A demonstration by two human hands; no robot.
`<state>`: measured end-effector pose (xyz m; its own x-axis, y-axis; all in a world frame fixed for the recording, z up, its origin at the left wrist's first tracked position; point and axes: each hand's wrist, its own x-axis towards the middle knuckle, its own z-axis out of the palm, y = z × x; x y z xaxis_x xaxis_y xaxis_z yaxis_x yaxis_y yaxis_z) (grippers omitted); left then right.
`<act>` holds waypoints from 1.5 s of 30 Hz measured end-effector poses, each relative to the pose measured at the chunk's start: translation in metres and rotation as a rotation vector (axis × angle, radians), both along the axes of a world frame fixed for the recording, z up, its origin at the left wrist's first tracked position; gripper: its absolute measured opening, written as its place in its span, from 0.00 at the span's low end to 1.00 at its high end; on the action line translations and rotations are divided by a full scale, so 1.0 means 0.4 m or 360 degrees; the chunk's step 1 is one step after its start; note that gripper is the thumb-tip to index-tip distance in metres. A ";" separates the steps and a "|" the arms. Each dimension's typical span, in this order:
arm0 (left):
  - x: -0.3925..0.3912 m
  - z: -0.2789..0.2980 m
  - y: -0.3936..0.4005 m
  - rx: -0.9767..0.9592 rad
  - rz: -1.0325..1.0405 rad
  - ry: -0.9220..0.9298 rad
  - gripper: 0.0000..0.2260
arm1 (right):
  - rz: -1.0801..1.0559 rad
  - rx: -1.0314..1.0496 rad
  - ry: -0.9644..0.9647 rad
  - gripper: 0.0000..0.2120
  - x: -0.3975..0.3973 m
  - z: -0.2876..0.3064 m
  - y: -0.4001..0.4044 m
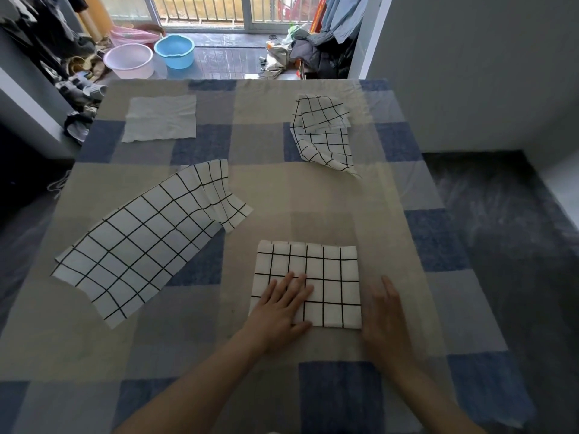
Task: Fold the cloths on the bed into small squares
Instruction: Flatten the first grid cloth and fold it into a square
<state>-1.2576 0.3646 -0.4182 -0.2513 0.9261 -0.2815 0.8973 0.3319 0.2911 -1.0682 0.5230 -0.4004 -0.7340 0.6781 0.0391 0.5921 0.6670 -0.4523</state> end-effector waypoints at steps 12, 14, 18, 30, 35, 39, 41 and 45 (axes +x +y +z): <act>0.007 0.011 0.001 -0.0109 0.0007 0.0018 0.33 | 0.0480 -0.0066 -0.0344 0.30 -0.255 -0.041 -0.089; 0.008 0.012 -0.001 -0.0042 0.0012 0.0014 0.30 | 0.0457 -0.0012 -0.0401 0.31 -0.235 -0.050 -0.064; -0.009 -0.010 -0.030 0.0119 0.0000 0.0132 0.28 | 0.0285 0.0138 -0.0481 0.32 -0.199 -0.062 -0.022; -0.150 0.022 -0.196 0.0088 0.0198 0.0276 0.27 | 0.0183 0.0131 -0.0499 0.35 -0.176 -0.052 -0.011; -0.013 0.066 -0.012 0.0355 0.0208 0.0180 0.28 | 0.0165 0.0139 -0.0500 0.35 -0.186 -0.050 -0.016; 0.080 0.031 0.132 0.0292 0.0211 0.0049 0.26 | 0.0201 0.0204 -0.0602 0.39 -0.180 -0.064 -0.015; 0.071 0.004 0.140 0.0209 0.0193 0.0013 0.26 | 0.0200 0.0223 -0.0623 0.38 -0.182 -0.064 -0.015; 0.026 -0.013 0.108 0.0198 0.0133 0.0078 0.25 | 0.0172 0.0180 -0.0592 0.37 -0.185 -0.059 -0.013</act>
